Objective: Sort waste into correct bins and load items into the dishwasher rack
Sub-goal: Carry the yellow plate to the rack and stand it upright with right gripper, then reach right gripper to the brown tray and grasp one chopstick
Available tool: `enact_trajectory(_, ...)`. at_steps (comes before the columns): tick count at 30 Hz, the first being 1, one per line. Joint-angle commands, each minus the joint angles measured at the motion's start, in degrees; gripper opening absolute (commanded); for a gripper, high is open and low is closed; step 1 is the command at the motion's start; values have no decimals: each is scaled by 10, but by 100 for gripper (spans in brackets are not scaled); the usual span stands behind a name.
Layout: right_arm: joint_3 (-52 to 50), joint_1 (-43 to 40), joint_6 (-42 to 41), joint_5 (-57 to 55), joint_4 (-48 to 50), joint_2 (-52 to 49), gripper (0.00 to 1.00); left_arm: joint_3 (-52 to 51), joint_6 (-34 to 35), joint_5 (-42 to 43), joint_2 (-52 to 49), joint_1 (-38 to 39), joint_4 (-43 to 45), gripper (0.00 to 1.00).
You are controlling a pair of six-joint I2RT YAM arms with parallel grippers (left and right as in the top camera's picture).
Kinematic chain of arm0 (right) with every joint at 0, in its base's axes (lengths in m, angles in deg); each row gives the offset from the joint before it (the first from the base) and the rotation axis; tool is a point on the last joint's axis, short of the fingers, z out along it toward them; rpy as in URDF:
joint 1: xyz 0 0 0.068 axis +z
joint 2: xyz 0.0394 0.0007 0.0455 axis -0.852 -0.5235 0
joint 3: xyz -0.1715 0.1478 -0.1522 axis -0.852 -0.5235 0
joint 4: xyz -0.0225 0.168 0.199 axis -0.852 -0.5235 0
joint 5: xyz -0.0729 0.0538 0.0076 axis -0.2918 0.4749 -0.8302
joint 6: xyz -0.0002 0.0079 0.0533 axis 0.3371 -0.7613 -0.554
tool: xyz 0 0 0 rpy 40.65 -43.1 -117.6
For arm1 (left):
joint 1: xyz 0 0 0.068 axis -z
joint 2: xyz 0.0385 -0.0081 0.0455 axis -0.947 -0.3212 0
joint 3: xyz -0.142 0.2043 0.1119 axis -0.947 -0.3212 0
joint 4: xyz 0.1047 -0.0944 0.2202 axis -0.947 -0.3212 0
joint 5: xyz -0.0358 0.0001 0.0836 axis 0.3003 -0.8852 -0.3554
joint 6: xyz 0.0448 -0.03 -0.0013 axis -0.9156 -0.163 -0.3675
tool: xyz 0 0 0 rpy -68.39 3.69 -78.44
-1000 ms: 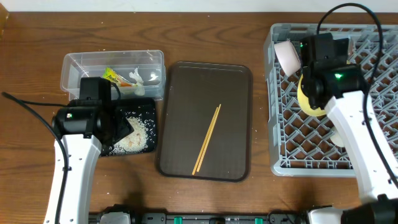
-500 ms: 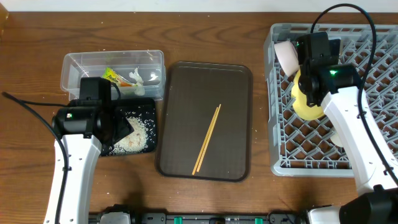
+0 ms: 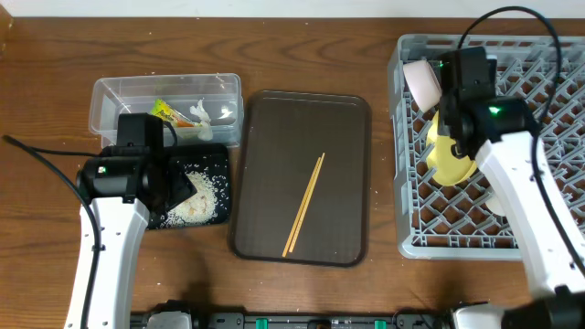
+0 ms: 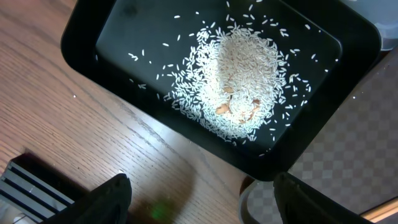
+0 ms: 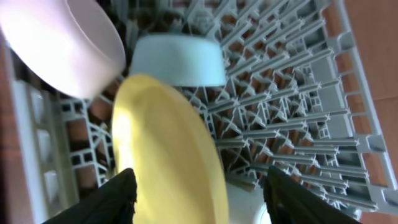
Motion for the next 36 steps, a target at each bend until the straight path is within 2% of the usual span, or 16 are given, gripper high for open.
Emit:
enact_trajectory(1, 0, -3, -15, 31, 12, 62, 66, 3, 5, -9, -1, -3, -2, 76)
enact_trajectory(8, 0, 6, -15, 366, 14, 97, 61, 3, 5, -9, -1, -3, -2, 76)
enact_trajectory(11, -1, 35, -18, 426, -1, 81, 60, 3, 5, -9, -1, -3, -2, 76)
enact_trajectory(19, -1, 160, -77, 421, -31, -7, 58, 3, 5, -9, -1, -3, -2, 76)
enact_trajectory(27, -1, 276, -179, 375, -28, -132, 57, 3, 5, -9, -1, -3, -2, 76)
enact_trajectory(33, -1, 327, -273, 342, -27, -212, 57, 3, 5, -9, -1, -3, -2, 76)
enact_trajectory(36, -1, 336, -283, 342, -19, -241, 57, 3, 5, -9, -1, -3, -2, 76)
